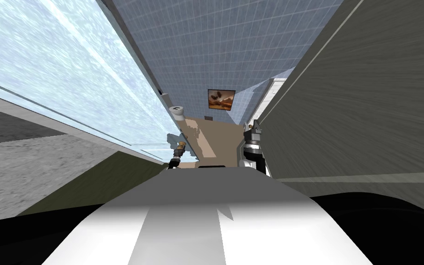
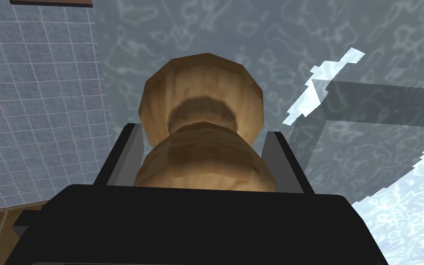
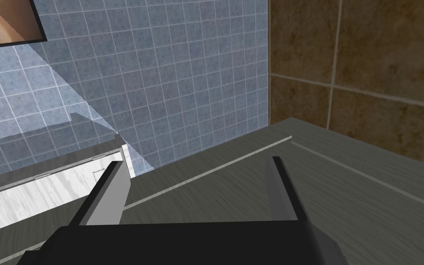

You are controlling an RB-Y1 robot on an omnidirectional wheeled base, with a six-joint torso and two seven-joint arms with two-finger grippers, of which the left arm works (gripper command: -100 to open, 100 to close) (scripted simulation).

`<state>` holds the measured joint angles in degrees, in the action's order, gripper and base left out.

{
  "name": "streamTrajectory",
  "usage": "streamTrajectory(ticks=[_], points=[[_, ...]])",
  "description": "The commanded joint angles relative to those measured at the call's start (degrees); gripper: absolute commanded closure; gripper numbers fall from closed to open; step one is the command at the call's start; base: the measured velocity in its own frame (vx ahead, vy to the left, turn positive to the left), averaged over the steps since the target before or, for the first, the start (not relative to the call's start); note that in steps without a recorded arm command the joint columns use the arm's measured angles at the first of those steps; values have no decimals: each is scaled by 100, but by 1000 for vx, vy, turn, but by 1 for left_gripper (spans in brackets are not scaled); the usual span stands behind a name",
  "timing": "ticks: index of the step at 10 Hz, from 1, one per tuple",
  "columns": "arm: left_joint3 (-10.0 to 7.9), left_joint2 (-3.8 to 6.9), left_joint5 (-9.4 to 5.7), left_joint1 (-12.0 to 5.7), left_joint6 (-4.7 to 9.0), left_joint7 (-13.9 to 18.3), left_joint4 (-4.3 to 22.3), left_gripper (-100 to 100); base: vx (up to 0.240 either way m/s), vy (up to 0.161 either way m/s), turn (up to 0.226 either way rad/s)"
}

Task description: Push the door open

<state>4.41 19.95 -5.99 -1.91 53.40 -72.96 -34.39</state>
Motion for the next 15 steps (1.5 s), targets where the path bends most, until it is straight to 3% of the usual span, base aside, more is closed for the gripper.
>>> streamTrajectory(ticks=[1,15], points=[[-1,-14,-44,0,-2,171,-10,100,15,4,-5],[-14,-190,-594,-5,-26,2120,-136,100,36,7,-6]])
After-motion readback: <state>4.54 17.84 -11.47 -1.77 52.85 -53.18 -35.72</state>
